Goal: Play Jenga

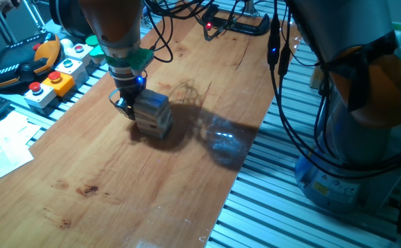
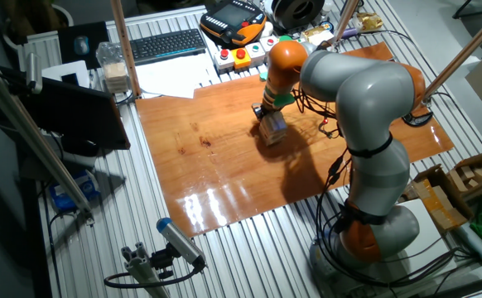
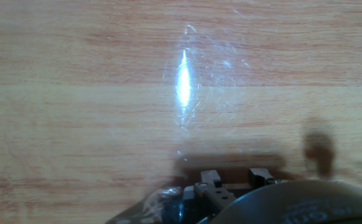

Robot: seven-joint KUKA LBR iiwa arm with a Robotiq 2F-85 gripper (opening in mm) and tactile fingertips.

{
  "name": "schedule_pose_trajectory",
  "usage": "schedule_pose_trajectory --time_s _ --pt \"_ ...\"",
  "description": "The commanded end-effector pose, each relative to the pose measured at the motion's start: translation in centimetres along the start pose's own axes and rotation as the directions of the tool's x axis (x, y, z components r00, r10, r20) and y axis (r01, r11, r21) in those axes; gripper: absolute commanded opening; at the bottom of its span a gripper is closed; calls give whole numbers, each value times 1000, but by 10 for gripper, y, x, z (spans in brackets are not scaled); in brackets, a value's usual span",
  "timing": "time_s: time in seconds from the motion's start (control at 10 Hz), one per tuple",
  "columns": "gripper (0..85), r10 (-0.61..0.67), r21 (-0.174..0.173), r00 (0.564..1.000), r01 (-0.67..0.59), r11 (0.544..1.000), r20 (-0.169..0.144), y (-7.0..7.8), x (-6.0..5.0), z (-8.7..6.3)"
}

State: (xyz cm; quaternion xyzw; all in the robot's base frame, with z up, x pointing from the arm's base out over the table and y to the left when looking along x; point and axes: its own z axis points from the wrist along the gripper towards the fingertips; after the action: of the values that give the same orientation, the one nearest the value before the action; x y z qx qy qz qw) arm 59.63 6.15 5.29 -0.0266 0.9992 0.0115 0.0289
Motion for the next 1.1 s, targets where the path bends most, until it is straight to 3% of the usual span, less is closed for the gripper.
schedule_pose_trajectory --time_s 0.0,1.0 --pt "10 0 0 1000 0 1000 0 0 0 0" --pt "10 -10 6 1000 10 1000 6 0 -1 4"
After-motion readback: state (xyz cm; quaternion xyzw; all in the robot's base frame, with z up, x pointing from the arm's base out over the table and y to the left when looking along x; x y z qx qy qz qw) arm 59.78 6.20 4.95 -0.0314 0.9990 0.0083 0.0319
